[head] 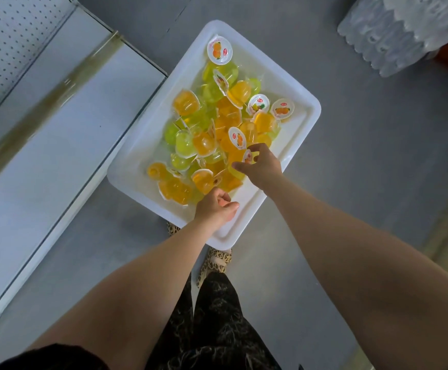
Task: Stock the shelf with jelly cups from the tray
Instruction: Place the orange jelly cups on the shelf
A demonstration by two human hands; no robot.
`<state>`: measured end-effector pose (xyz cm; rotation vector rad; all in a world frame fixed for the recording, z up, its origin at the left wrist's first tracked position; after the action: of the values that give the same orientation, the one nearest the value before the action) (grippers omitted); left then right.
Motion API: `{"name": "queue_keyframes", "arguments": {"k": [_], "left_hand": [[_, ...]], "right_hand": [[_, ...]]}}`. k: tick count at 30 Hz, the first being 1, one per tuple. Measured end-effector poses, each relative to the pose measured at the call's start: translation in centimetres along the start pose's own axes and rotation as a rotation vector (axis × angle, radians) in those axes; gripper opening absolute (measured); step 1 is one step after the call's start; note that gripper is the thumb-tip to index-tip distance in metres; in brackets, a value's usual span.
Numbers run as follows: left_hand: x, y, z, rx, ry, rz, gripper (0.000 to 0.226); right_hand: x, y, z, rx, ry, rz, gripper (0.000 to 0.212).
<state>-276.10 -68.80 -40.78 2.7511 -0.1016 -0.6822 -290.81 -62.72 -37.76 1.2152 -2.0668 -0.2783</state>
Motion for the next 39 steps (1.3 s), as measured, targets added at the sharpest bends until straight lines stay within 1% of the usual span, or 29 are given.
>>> {"name": "queue_keyframes", "arguments": {"k": [2,6,9,12,14,17,19,20,22,23,25,27,32,35,36,39], "left_hand": [[0.1,0.1,-0.1,-0.013,0.01,0.0,0.037],[0.0,0.3,-0.8,-0.014,0.025,-0.011,0.05],[-0.5,1.2,-2.1,-0.035,0.062,-0.072,0.057],[-0.7,2.5,-3.6,-0.037,0.099,-0.199,0.049],[-1.0,4.0,-4.8,-0.036,0.1,-0.32,0.05],[-2.2,6.9,-7.6,-0.114,0.068,-0.359,0.067],[-3.2,8.9,-9.8,-0.172,0.031,-0.404,0.086],[-3.7,9.9,-11.1,-0.188,-0.004,-0.447,0.084],[-4.6,12.2,-13.9,-0.23,-0.098,-0.509,0.061],[-5.0,13.5,-15.5,-0.261,-0.13,-0.53,0.054],[-5.5,16.4,-18.5,-0.352,-0.204,-0.563,0.046],[-5.8,19.4,-22.0,-0.435,-0.277,-0.555,0.033],[-5.9,26.7,-30.6,-0.676,-0.405,-0.593,0.03],[-5.6,31.4,-36.1,-0.785,-0.474,-0.593,0.058],[-5.3,33.0,-37.9,-0.829,-0.512,-0.573,0.057],[-4.1,37.5,-43.8,-0.963,-0.568,-0.475,0.037]], "right_hand": [[-0.2,0.0,0.0,0.002,0.004,-0.008,0.065],[0.1,0.4,-1.2,0.019,0.007,0.021,0.058],[0.8,1.5,-2.7,0.01,0.025,0.051,0.055],[1.9,3.3,-4.5,-0.019,0.07,0.033,0.056],[3.1,4.6,-5.9,-0.038,0.112,0.012,0.057],[5.2,6.3,-8.6,-0.051,0.19,0.011,0.057],[7.1,7.2,-10.7,-0.045,0.258,0.016,0.057],[8.1,7.5,-11.8,-0.041,0.299,0.009,0.056],[10.2,8.1,-14.1,-0.025,0.378,-0.021,0.054],[11.3,8.2,-15.2,-0.021,0.421,-0.038,0.055],[13.7,8.2,-17.4,-0.033,0.517,-0.066,0.059],[16.5,8.0,-19.8,-0.052,0.618,-0.086,0.062],[24.4,7.9,-27.7,-0.034,0.827,-0.074,0.073],[29.5,7.6,-33.5,-0.048,1.015,-0.051,0.076],[31.1,7.3,-35.6,-0.039,1.073,-0.035,0.074],[35.6,5.9,-41.9,-0.026,1.234,-0.031,0.071]]}}
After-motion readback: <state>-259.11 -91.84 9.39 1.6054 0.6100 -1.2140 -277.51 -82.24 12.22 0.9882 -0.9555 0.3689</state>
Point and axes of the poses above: each hand's wrist, its own z-axis towards the middle knuckle, its own y-axis out of the back of the hand, x = y × z, the point moved 1 cm from there along z, towards the middle knuckle, and after that the axes turned 7 degrees about z, right-handed, at the moved point
